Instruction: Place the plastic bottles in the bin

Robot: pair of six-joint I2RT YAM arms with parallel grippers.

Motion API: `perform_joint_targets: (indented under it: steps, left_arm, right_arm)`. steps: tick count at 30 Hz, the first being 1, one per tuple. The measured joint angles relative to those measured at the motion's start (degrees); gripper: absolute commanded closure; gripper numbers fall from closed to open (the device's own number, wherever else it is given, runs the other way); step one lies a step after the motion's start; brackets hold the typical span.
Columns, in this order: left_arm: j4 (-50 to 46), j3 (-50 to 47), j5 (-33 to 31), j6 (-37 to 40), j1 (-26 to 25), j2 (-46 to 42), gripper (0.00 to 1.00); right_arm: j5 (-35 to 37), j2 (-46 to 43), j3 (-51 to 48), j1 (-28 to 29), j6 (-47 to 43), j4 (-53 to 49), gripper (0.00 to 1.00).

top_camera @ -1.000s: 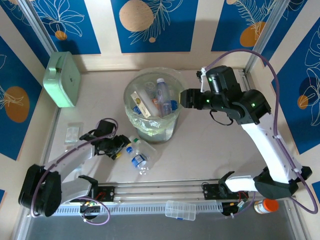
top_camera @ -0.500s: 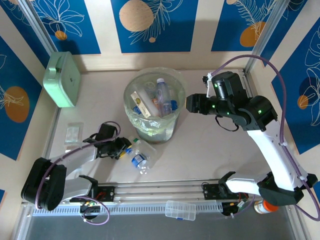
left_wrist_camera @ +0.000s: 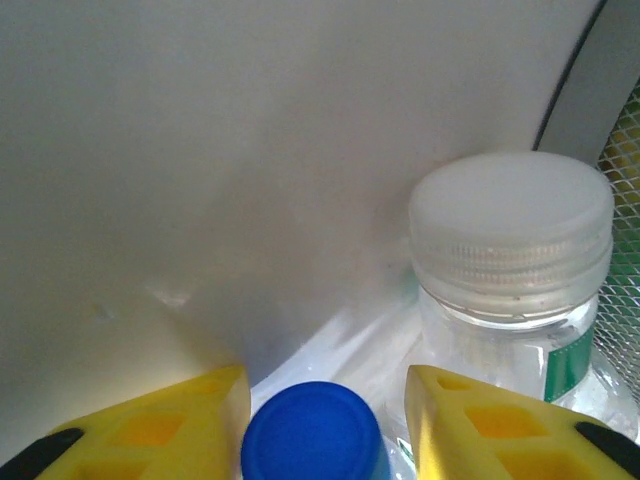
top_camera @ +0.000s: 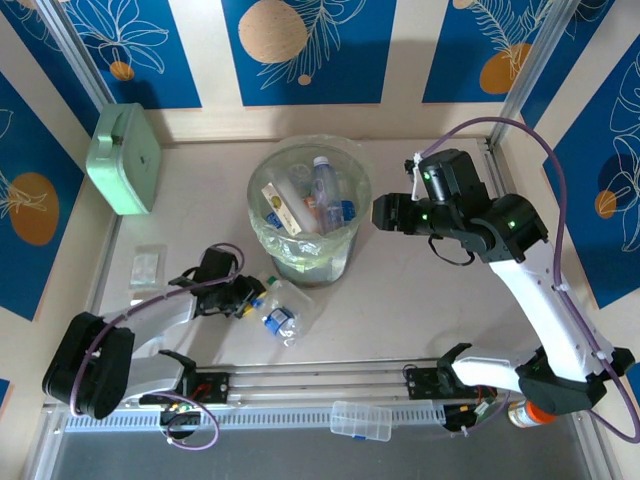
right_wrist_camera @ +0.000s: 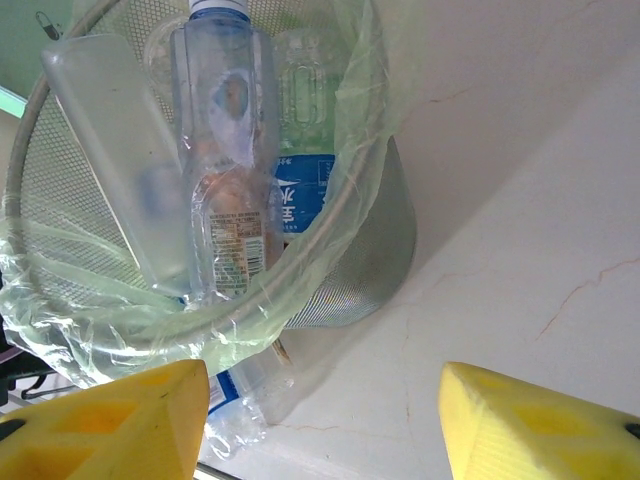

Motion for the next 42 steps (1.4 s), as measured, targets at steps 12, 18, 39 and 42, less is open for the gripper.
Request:
perform_joint_targets:
  steps: [12, 18, 39, 42]
  left_arm:
    - [-0.5, 1.01, 0.2, 0.55, -1.05, 0.72, 0.76]
    - [-8.85, 6.29, -0.35, 5.25, -1.01, -2.64, 0.78]
    - [-24.44, 43.43, 11.74, 27.3, -0.92, -21.73, 0.88]
    - [-24.13, 50.25, 12.96, 28.15, -0.92, -18.86, 0.89]
  right_arm:
    - [-1.29, -1.99, -2.21, -1.97, 2.16, 0.24, 0.38]
    - [-1.31, -2.03, -2.01, -2.6, 2.1, 0.17, 0.38]
    - [-27.41, 3.85, 7.89, 0.33, -5.11, 6.62, 0.29]
    - [-31.78, 8.04, 11.61, 3.39, -5.46, 7.52, 0.19]
